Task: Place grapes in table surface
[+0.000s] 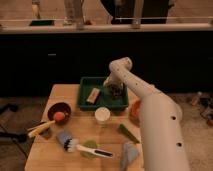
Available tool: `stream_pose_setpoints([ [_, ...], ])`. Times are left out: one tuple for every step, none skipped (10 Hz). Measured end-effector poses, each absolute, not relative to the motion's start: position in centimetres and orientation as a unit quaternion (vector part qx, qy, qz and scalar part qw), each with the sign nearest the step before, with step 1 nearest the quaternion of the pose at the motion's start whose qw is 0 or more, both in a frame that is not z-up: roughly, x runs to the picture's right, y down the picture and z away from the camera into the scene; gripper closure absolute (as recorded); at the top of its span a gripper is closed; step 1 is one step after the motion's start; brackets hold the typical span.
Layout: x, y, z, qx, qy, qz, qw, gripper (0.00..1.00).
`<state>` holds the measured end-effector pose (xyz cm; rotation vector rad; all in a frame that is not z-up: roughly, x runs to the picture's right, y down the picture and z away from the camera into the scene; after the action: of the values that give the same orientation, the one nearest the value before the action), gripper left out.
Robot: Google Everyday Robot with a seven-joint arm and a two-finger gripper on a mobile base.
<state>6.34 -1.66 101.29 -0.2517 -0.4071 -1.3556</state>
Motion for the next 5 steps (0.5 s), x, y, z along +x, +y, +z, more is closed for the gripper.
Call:
stream_pose_setpoints([
  [6.27,-1.53,101.41,-0.117,-0.189,-0.622,0.751,0.20],
  [6.44,-1.38,101.55,-0.118,-0.190,-0.621,0.751,0.20],
  [6.58,-1.28,101.64,-0.119,-0.192,-0.620,0.751,0.20],
  [6.57,-1.20,101.71,-0.119,-0.193,-0.620,0.751,0.20],
  [6.52,-1.07,101.82,-0.121,-0.196,-0.620,0.750,0.20],
])
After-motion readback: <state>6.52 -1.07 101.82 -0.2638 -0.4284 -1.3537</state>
